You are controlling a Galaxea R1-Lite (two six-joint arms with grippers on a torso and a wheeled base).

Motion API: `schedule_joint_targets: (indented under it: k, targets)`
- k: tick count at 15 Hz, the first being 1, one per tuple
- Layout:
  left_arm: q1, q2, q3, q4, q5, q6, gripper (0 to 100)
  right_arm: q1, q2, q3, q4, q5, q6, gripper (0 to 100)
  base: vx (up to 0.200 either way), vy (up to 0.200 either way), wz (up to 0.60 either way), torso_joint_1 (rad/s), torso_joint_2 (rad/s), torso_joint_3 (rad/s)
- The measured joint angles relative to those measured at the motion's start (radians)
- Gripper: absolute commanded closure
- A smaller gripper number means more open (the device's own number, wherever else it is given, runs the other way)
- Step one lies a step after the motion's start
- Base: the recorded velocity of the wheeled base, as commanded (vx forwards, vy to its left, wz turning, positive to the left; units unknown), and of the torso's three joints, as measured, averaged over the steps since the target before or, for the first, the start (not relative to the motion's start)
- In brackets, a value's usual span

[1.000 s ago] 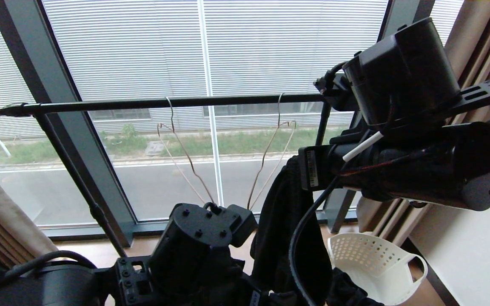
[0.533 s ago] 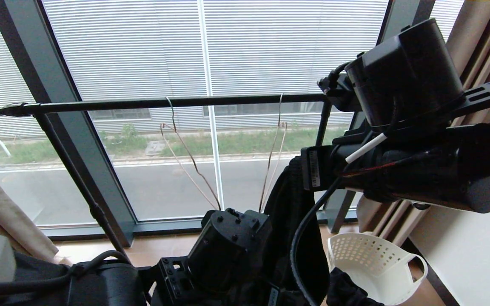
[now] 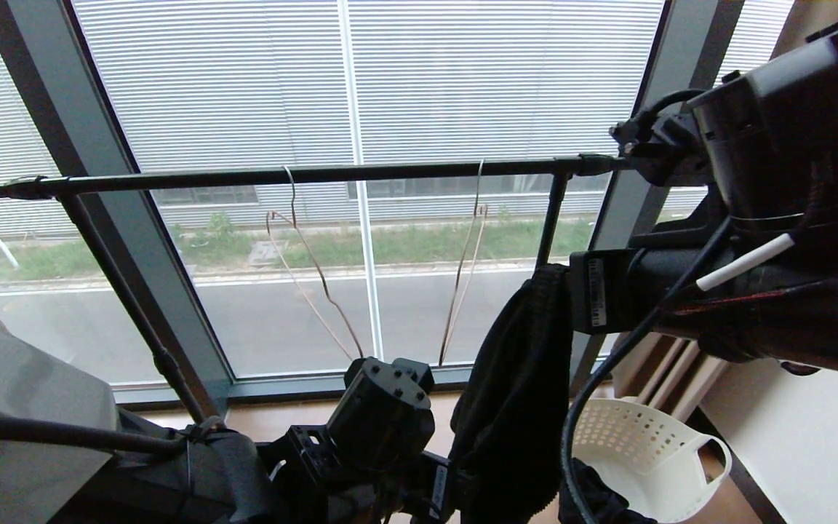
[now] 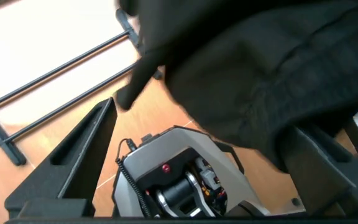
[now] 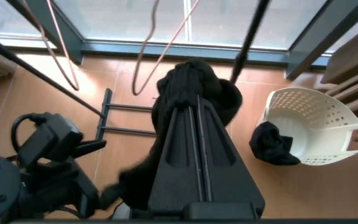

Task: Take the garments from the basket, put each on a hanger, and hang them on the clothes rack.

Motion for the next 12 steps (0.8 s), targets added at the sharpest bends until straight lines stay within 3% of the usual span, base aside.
schedule_joint_targets:
  k: [5,12]
  targets:
    - [0.004,-0.031,0.053,-0.003,0.023,-0.006,100,-0.063,-0.063,0.079,-0.002,-0.013,0.001,100,0.0,0.0,0.0,0.0,0.0,0.0]
    - [0.066,-0.264,0.178,0.005,0.082,0.039,100,-0.159,-0.154,0.303,-0.11,-0.018,-0.018,100,0.0,0.0,0.0,0.0,0.0,0.0]
